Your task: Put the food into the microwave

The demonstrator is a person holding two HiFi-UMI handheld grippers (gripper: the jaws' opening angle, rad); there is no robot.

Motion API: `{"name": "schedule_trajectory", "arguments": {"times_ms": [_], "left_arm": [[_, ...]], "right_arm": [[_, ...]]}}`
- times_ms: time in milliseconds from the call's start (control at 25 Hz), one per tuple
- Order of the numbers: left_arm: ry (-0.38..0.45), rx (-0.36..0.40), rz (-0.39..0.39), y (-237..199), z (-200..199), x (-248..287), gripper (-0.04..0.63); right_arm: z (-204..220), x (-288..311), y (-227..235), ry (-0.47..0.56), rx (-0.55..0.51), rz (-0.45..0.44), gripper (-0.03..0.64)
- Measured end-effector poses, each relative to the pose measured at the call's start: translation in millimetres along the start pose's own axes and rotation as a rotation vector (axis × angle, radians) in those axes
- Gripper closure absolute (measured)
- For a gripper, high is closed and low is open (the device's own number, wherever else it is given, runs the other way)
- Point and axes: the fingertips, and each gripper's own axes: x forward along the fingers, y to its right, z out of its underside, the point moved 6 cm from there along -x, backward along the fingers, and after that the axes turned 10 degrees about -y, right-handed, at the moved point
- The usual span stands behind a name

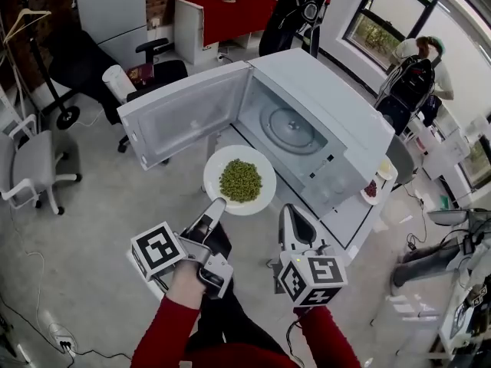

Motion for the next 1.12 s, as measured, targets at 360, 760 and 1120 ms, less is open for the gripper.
{"name": "schedule_trajectory", "arguments": {"times_ms": [360,760,1120], "left_arm": [[-0.014,-0.003,-0.055,-14,-32,49,0.574],[-0.075,-0.029,-0.013,-27,-62,104,0.574],[-0.167,-0.083,0.045,-31,-76,136,0.574]], "right_arm": [[-17,52,23,-0.042,0.024,0.000,0.603],[-22,94,35,-0.104,0.046,0.034,0.603],[-17,110,32,-0.132,0.073,0.139,0.603]]}}
